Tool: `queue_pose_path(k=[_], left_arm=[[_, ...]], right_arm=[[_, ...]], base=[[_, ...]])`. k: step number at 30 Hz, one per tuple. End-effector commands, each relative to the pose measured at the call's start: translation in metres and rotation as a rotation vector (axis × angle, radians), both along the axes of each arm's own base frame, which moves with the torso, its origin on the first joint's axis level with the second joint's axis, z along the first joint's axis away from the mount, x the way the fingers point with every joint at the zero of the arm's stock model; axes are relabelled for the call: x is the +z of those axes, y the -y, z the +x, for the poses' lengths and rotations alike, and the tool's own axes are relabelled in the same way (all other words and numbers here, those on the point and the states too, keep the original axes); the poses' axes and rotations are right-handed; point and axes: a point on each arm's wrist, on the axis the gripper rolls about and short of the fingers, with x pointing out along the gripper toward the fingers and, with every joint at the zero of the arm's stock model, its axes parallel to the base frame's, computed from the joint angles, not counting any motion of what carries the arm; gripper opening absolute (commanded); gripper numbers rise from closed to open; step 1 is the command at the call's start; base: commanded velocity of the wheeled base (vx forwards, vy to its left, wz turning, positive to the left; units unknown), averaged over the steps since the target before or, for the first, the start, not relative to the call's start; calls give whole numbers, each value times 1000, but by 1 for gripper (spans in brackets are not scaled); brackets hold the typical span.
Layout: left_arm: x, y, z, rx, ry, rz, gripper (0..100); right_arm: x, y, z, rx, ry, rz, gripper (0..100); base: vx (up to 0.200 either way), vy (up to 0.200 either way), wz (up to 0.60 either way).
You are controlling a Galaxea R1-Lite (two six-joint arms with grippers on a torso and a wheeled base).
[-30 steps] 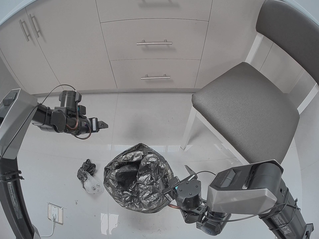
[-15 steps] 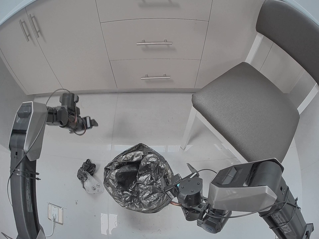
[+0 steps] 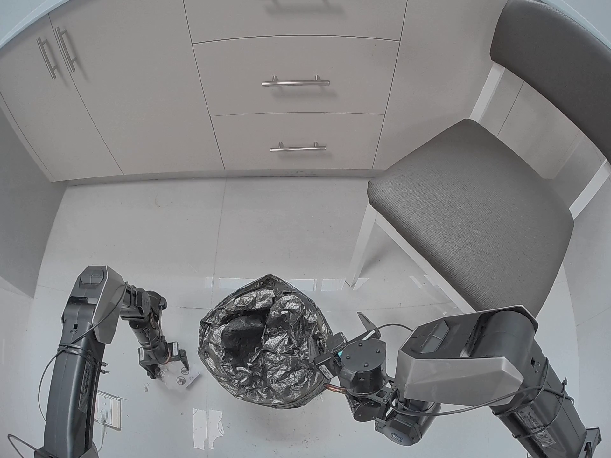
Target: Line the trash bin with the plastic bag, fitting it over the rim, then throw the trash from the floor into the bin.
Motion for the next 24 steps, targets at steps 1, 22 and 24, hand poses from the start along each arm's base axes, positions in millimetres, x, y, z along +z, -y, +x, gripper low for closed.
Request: queue_pose_path(k=[1, 22, 24], left_arm=[[-39, -16, -8, 36, 10, 28, 100], [-36, -30, 13, -28, 183, 352, 100], [-36, -28, 12, -42, 179, 347, 100]], right_arm=[[-3, -2, 0, 3, 9, 7, 100], [-4, -6, 0, 9, 14, 10, 100], [-2, -6, 0, 7, 18, 15, 100]], base=[[0, 0, 0], [0, 0, 0], [0, 0, 0]])
